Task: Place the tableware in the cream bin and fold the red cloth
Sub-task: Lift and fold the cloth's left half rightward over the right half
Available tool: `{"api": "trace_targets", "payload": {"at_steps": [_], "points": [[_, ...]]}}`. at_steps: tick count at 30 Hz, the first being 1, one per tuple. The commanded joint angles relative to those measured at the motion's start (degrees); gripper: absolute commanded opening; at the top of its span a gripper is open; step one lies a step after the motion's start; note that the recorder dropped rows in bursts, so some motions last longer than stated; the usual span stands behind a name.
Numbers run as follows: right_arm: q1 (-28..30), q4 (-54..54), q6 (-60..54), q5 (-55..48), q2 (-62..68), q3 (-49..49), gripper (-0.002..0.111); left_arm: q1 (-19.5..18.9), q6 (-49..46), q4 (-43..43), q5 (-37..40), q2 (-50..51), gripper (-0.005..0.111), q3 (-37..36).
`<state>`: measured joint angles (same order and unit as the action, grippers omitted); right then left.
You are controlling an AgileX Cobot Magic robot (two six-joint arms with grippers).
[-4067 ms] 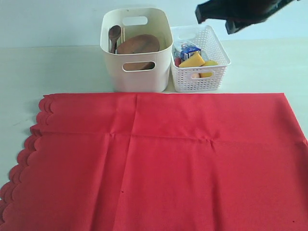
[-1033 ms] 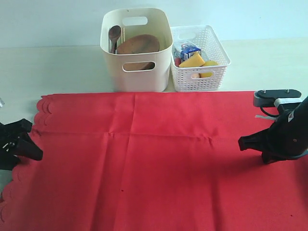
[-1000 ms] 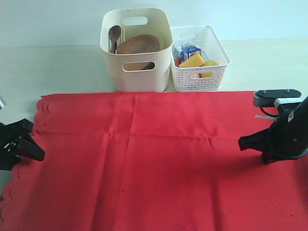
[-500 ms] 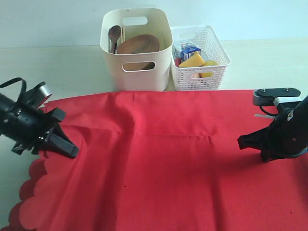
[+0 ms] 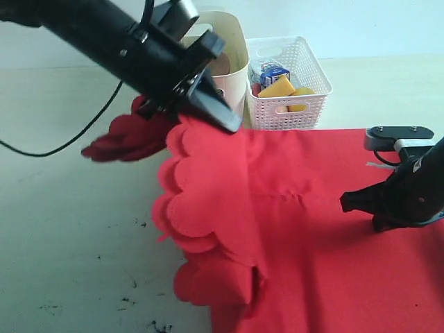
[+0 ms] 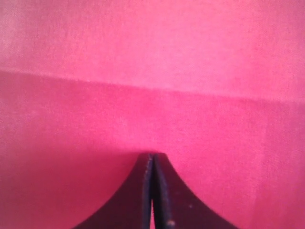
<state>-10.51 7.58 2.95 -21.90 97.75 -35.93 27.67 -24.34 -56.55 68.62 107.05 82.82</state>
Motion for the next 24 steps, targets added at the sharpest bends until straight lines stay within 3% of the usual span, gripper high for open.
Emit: {"api": "trace_targets", "payload": {"at_steps": [1, 9, 13, 20, 24], "points": [[-0.17, 5.68, -4.27, -0.98, 1.63, 0.56, 0.0, 4.44, 3.98, -0.94, 1.34, 2.76, 0.0, 6.6], [-0.17, 5.91, -4.41, -1.06, 1.52, 0.56, 0.0, 10.81, 5.86, -1.55, 1.34, 12.26, 0.0, 12.76], [-0.17, 3.78, -3.6, -1.82, -2.02, 0.56, 0.0, 12.25, 7.44, -2.33, 1.34, 16.29, 0.0, 16.47], [-0.04, -23.22, 20.23, -9.55, -15.75, -0.54, 0.0, 13.45, 10.85, -5.23, 1.34, 20.89, 0.0, 21.51], [-0.04, -34.33, 28.31, -15.04, -21.41, -1.31, 0.0, 14.65, 12.96, -5.02, 1.34, 23.33, 0.0, 23.42]]}}
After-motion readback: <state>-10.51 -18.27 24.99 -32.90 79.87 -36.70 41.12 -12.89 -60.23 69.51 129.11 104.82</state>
